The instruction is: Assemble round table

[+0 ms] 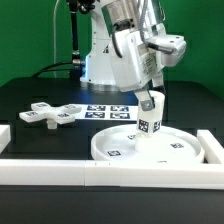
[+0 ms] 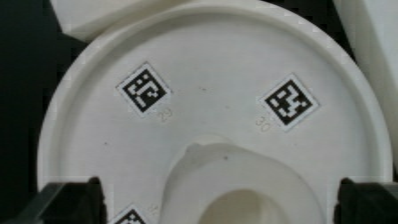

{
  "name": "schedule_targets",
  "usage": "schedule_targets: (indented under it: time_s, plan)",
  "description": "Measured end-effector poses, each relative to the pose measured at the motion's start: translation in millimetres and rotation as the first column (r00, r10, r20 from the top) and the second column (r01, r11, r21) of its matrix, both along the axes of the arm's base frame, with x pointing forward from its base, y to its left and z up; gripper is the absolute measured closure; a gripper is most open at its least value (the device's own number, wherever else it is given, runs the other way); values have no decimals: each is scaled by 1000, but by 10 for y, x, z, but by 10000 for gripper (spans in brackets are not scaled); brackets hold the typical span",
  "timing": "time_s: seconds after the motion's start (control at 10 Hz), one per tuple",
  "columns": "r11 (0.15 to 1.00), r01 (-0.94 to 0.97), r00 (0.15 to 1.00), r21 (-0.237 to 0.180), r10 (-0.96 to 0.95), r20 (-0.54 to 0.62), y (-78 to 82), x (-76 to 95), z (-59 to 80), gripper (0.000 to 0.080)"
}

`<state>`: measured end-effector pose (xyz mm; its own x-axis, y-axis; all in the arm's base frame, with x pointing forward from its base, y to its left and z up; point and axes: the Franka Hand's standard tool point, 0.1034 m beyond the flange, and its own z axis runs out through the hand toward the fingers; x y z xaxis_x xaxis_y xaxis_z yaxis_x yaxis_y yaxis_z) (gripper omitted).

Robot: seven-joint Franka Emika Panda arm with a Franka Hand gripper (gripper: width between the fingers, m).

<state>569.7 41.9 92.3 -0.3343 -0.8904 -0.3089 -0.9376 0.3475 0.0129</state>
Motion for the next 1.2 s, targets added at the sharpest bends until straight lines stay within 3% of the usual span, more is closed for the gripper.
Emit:
schedule_targets:
  time_s: [0.3,0.6,1.2]
  plan:
    - [977,-209,976,-27,210,58,3,-5,-4,151]
    - [785,-608,783,-121,618,74,67,42,41,151]
    - [441,-872,422,-212,897,128,71,50,36,151]
